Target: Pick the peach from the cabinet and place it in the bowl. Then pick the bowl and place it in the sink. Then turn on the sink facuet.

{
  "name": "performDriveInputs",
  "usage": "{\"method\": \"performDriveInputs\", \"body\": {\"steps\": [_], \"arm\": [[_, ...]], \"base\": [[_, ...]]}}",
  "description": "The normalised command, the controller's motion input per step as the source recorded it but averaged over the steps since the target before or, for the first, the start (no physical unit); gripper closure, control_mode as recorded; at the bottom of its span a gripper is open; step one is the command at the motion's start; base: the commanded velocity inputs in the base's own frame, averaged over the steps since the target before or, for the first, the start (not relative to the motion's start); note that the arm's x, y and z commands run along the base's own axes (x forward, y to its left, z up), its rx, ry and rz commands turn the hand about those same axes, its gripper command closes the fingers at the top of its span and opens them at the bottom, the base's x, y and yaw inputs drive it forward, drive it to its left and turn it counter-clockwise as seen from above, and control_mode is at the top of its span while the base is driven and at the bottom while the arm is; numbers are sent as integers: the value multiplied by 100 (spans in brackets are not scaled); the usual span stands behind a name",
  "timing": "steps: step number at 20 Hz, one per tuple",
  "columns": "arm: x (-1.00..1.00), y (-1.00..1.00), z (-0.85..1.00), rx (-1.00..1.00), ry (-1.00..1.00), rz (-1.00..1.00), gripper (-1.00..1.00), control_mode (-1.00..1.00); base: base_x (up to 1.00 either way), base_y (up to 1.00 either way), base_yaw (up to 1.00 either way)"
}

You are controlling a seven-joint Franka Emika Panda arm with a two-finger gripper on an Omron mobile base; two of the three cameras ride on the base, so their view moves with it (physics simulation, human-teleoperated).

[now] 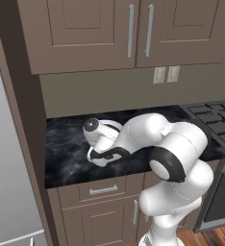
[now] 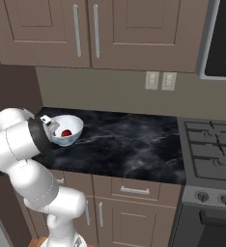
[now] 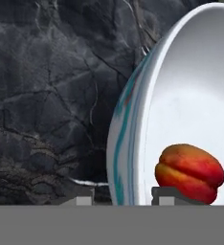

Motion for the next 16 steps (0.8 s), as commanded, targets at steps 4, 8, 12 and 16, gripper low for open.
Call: {"method": "performDriveInputs", "body": {"steps": [4, 8, 12, 16], "arm": [[-1, 0, 0, 0, 0, 0, 100, -100], [-12, 0, 48, -1, 0, 0, 100, -100], [-48, -5, 92, -9, 0, 1, 100, -100], [-95, -23, 90, -4, 0, 5, 100, -100]], "base": [[0, 0, 0], [0, 0, 0], [0, 0, 0], [0, 0, 0]]}}
